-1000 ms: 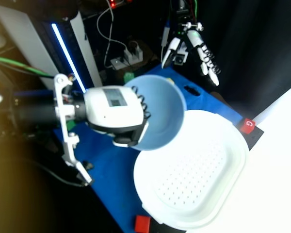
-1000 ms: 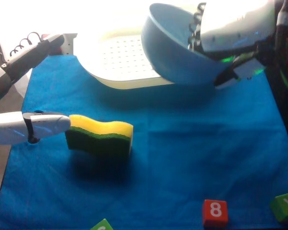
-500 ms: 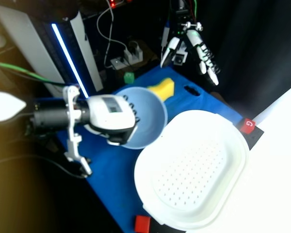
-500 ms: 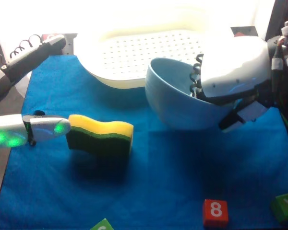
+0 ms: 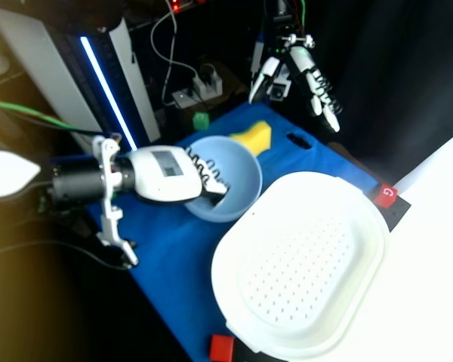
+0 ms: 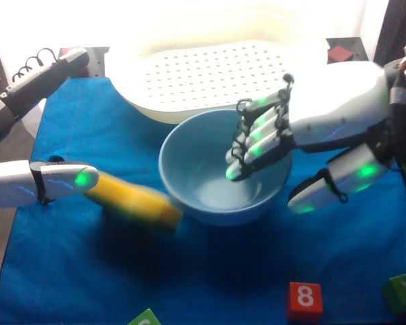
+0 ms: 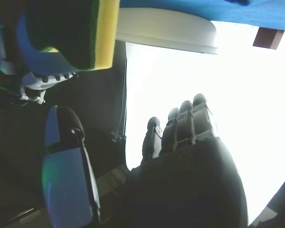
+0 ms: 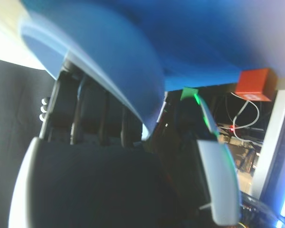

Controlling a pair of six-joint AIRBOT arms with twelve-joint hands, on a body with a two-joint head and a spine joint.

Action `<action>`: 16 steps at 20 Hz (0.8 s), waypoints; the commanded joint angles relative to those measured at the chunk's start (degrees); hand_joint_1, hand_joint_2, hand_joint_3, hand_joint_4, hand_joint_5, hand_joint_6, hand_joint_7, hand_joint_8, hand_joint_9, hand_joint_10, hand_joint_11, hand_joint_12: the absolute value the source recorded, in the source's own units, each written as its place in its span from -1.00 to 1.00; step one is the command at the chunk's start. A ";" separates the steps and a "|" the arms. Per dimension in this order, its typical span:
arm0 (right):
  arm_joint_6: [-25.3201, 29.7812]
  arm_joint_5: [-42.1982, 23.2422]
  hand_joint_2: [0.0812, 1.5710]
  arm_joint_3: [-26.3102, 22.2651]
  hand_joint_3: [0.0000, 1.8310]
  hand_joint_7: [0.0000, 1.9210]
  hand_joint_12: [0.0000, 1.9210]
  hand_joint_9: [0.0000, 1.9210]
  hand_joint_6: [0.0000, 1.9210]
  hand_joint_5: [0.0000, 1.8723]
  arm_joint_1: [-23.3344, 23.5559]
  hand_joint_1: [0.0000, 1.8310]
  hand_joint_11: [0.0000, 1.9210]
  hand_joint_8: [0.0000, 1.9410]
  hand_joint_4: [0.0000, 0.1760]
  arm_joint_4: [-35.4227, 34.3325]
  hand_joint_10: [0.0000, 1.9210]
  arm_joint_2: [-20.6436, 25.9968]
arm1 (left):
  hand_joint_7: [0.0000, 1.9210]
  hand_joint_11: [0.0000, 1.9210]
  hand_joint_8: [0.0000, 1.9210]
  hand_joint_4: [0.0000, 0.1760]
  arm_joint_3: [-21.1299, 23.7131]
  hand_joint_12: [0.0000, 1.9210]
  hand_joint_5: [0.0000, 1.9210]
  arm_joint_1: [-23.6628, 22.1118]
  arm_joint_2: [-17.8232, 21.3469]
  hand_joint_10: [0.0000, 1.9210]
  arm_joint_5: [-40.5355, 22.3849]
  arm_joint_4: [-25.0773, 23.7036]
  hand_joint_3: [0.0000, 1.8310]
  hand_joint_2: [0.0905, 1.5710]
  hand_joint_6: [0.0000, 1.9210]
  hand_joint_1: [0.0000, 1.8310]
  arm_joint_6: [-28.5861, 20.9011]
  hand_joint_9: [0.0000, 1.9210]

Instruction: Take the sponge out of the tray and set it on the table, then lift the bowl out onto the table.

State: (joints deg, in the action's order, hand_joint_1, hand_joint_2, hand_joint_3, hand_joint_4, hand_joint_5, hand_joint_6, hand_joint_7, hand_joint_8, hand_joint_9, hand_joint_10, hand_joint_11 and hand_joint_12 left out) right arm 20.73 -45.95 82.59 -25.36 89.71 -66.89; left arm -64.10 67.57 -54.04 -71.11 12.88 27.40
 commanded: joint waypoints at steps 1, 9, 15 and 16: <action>0.10 -1.86 0.56 0.00 -1.00 -0.70 -0.23 -0.65 -1.00 -0.68 -0.02 -0.71 -1.00 -1.00 -0.99 -5.46 -0.97 0.45 | -1.00 -0.97 -1.00 0.65 0.15 -0.99 -0.94 -0.09 0.20 -1.00 -7.75 0.69 -1.00 0.09 -1.00 -0.19 -0.59 -1.00; -7.09 -10.71 0.40 0.10 -1.00 -1.00 -1.00 -1.00 -1.00 -1.00 -7.87 -0.75 -1.00 -1.00 0.03 -33.47 -1.00 6.30 | -1.00 -0.94 -1.00 0.25 0.15 -0.98 -0.99 0.73 0.19 -1.00 -9.18 1.62 -0.99 0.12 -1.00 -0.20 -0.62 -1.00; -11.69 -27.47 0.52 -0.13 -0.97 -1.00 -1.00 -1.00 -1.00 -1.00 -24.89 -0.76 -1.00 -1.00 -1.00 -63.23 -1.00 7.99 | -1.00 -0.93 -1.00 -0.30 0.66 -0.97 -0.98 1.80 0.22 -1.00 -11.34 2.63 -0.99 0.14 -1.00 -0.14 -0.58 -1.00; -13.49 -28.35 0.57 -1.15 -0.98 -1.00 -1.00 -1.00 -1.00 -1.00 -26.69 -0.78 -1.00 -1.00 -0.66 -66.56 -1.00 8.63 | -1.00 -0.97 -1.00 -0.18 0.78 -0.99 -1.00 2.28 0.25 -1.00 -11.94 3.06 -0.99 0.14 -1.00 -0.17 -0.58 -1.00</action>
State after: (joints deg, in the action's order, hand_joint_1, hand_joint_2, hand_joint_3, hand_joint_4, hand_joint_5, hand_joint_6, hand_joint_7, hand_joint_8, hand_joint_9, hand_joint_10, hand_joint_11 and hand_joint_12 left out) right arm 6.83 -66.24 81.36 -53.25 28.73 -58.39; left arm -63.51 70.26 -54.04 -75.33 15.05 27.27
